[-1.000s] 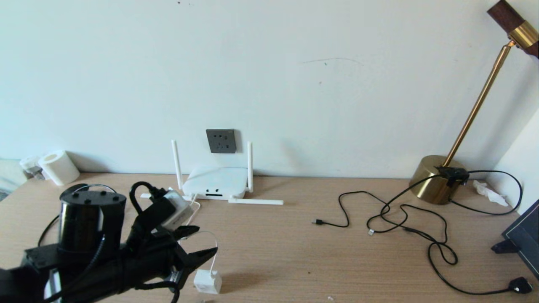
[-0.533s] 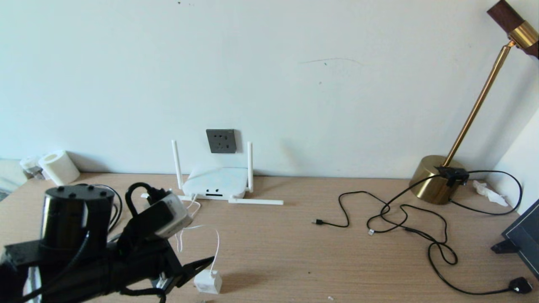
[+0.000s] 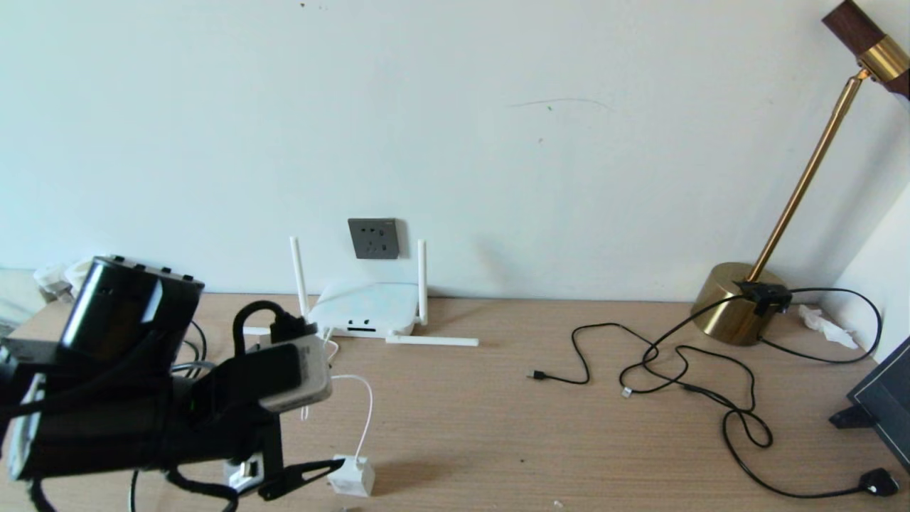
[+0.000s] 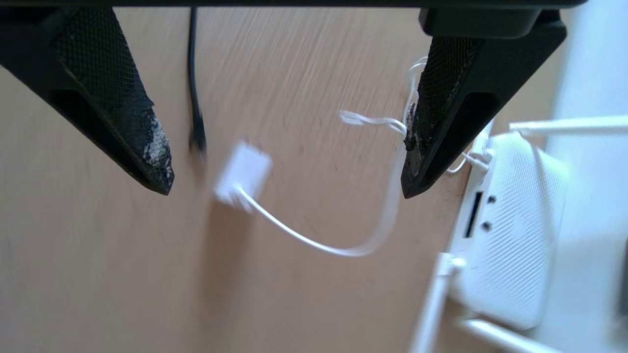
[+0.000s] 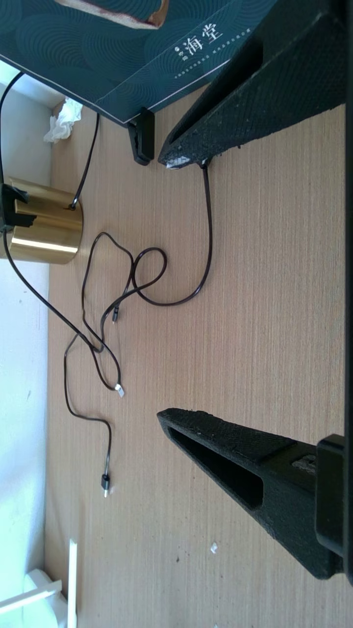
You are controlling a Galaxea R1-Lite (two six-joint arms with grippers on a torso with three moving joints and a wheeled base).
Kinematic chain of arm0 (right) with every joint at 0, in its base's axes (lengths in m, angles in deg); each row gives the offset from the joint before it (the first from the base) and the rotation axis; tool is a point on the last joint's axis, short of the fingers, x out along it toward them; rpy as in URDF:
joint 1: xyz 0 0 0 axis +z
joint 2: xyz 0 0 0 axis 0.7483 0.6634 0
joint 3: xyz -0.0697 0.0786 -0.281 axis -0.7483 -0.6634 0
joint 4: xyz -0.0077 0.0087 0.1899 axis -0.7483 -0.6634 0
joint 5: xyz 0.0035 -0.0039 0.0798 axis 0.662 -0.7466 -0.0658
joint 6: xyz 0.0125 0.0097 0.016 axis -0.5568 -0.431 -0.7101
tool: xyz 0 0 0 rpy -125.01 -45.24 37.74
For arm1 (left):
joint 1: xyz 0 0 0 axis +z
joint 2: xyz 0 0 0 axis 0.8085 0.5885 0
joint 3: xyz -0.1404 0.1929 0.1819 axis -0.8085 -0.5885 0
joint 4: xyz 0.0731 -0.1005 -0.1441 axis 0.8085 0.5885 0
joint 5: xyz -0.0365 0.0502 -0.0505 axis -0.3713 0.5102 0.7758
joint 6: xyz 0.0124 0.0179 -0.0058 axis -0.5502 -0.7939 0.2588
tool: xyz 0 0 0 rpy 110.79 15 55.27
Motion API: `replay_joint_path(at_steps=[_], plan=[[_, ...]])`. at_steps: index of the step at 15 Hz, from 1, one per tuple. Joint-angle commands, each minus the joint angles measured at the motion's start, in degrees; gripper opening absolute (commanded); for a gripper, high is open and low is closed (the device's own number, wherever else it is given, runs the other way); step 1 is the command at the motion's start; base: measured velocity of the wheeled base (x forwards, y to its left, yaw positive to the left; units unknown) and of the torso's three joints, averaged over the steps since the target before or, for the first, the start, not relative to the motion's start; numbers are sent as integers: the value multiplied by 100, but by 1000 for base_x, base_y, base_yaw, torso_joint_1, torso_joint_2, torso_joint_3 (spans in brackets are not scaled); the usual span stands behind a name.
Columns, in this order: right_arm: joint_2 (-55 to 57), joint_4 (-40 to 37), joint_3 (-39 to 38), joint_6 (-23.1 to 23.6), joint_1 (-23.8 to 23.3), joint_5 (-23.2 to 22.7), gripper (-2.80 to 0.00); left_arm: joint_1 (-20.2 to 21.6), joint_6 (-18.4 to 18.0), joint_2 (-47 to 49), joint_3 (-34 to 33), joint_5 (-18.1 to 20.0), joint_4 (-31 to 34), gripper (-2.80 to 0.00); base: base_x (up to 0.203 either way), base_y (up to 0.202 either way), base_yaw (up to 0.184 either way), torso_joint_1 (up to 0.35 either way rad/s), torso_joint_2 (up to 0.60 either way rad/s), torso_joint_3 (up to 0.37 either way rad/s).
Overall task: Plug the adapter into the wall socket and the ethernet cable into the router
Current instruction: Pick up plug
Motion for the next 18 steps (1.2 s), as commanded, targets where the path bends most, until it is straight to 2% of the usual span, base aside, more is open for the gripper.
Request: replay_joint_path(at_steps=[1,3,4,8,13,18], plan=[[8,6,0,0,-2,2,0,-1,-768,-19,242,20,651,0,0,0,0,0,0,0],[8,5,0,0,-2,2,0,-14,-1655,126,330,20,920,0,0,0,0,0,0,0],[9,6,0,0,-2,2,0,-23,-1955,277,342,15,932,0,0,0,0,0,0,0],[2,6,0,0,-2,2,0,-153,-2756,924,585,18,809,0,0,0,0,0,0,0],[0,6,0,0,-2,2,0,-306,-3226,1289,558,4,796,0,0,0,0,0,0,0],[0,6,0,0,-2,2,0,-529,-3251,1581,493,12,615,0,0,0,0,0,0,0]])
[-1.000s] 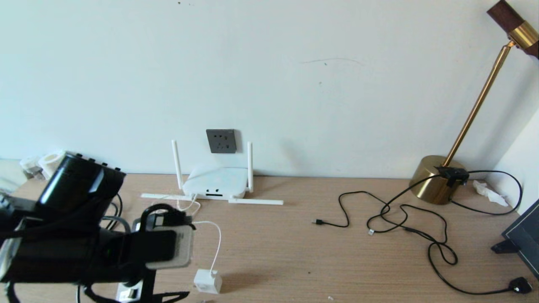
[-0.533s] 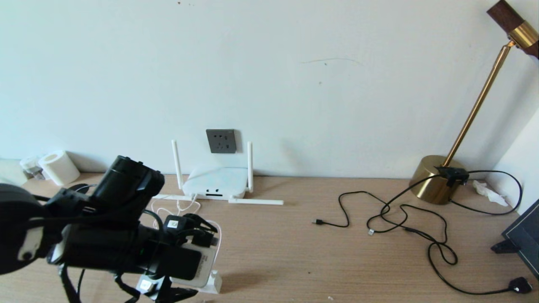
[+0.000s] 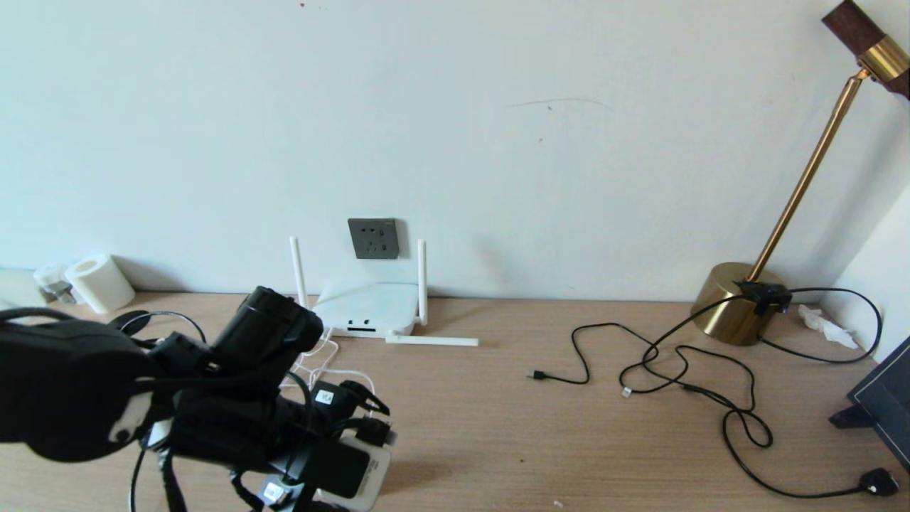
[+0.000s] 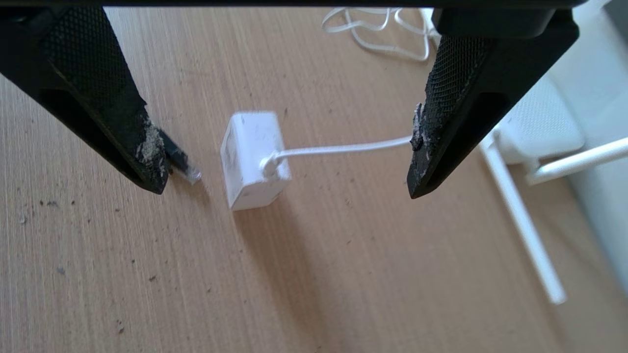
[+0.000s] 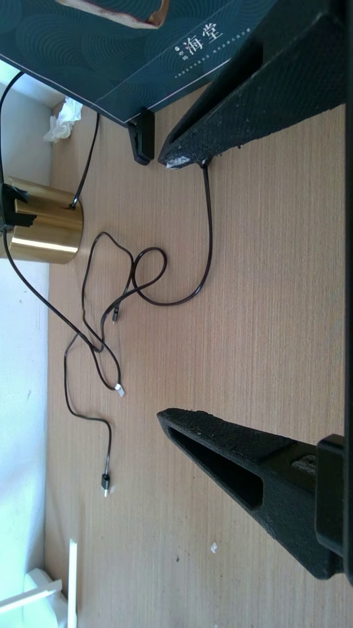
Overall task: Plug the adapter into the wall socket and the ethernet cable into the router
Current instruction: Pick up plug
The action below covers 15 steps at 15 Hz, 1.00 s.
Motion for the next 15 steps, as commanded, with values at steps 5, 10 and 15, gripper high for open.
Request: replay_joint_path(at_steps=[5,10,15], plan=[[9,4,0,0,-2,-2,0,-98,-8,585,-62,-1,-42,0,0,0,0,0,0,0],[9,4,0,0,-2,-2,0,-80,123,1137,-136,-102,-533,0,0,0,0,0,0,0],[9,4,0,0,-2,-2,0,-96,130,1134,-105,-619,-504,0,0,0,0,0,0,0]])
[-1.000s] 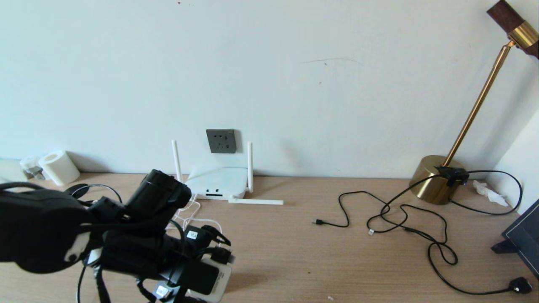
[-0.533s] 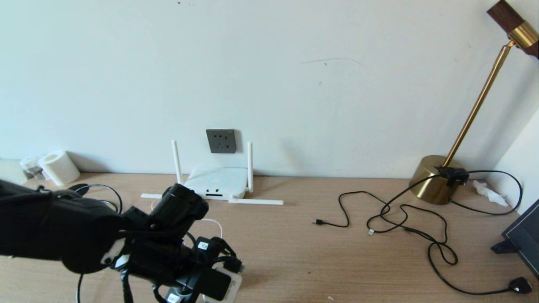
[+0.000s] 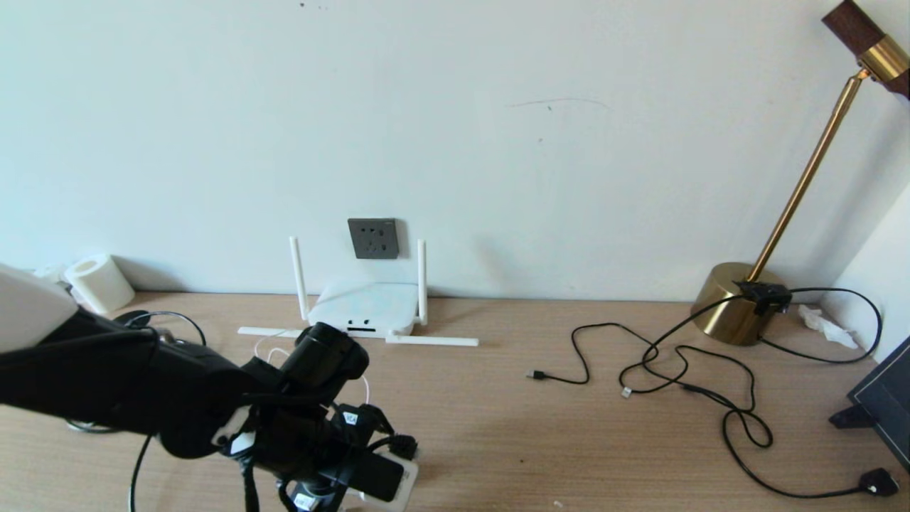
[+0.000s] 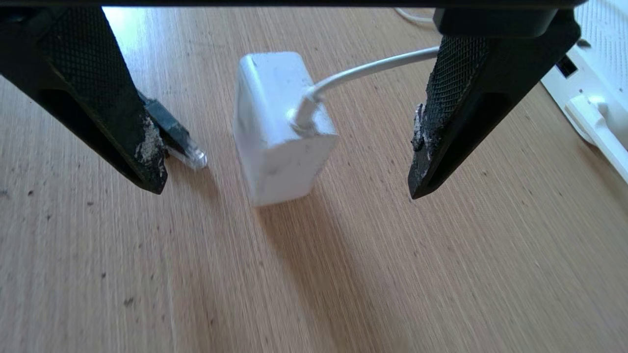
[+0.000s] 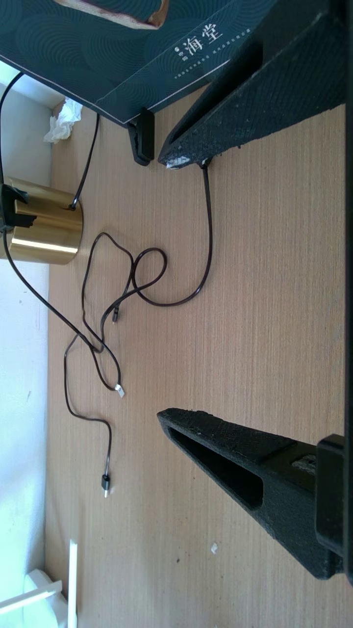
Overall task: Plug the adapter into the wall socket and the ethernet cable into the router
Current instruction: Pick up plug
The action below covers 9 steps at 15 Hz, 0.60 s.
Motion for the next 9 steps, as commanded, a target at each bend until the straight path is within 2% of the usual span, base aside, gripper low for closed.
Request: replay_joint_path(at_steps=[1,7,9], plan=[[9,4,0,0,-2,2,0,3,-47,-10,14,-63,10,0,0,0,0,0,0,0],[9,-2,0,0,-2,2,0,23,3,-3,96,-462,18,0,0,0,0,0,0,0],[0,4,0,0,-2,2,0,-11,369,29,101,-611,18,0,0,0,0,0,0,0]])
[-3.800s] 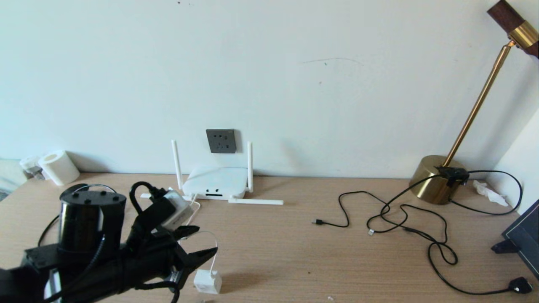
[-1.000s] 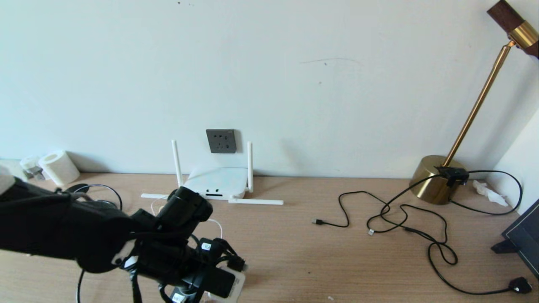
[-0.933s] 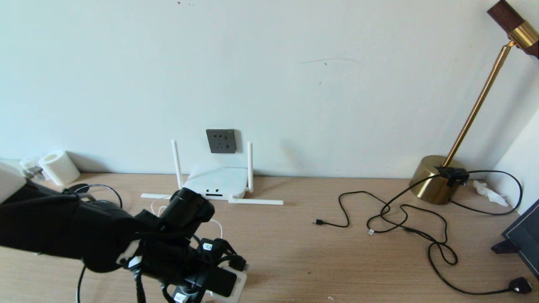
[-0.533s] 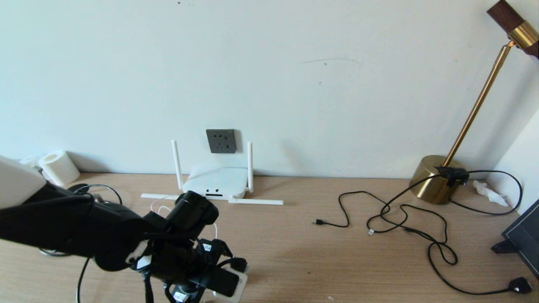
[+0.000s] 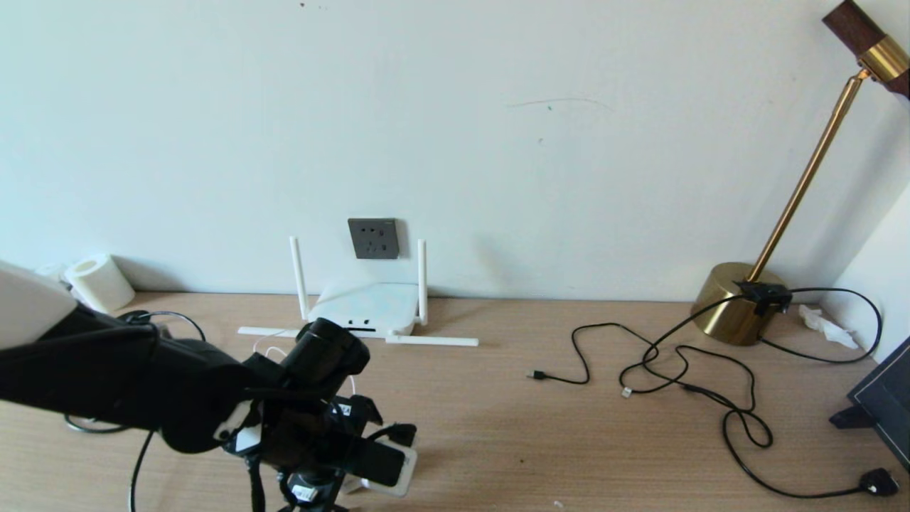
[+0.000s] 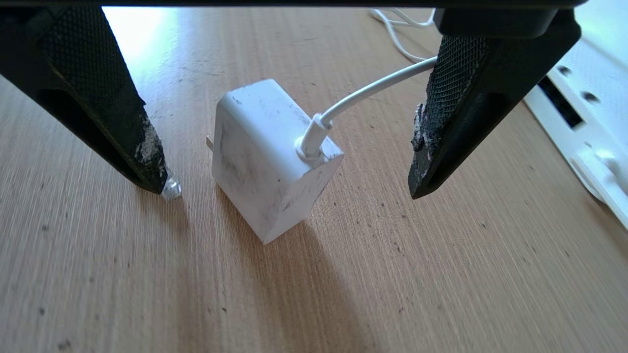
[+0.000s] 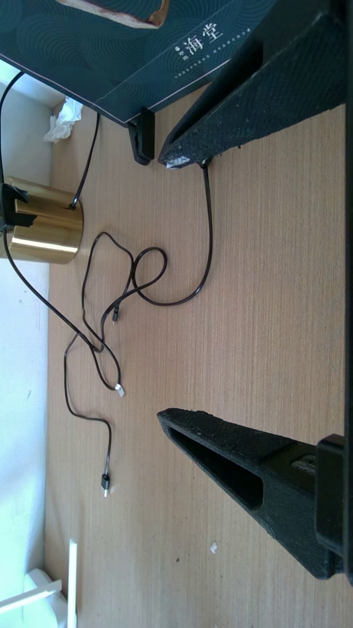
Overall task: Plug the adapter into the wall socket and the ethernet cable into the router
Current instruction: Pick up plug
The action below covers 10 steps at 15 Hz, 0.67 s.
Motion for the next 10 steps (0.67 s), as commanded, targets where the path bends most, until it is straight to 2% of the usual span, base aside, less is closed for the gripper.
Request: replay_joint_path(at_steps=[1,5,7,10], plan=[[2,4,0,-2,-2,2,0,-45,178,39,10,-39,-4,0,0,0,0,0,0,0],[2,0,0,-2,-2,2,0,-332,1098,146,-14,-254,-14,0,0,0,0,0,0,0],[8,3,0,-2,-2,2,0,-372,1150,160,-1,-347,-5,0,0,0,0,0,0,0],[3,0,0,-2,-2,2,0,-381,1169,154,13,-741,40,0,0,0,0,0,0,0]])
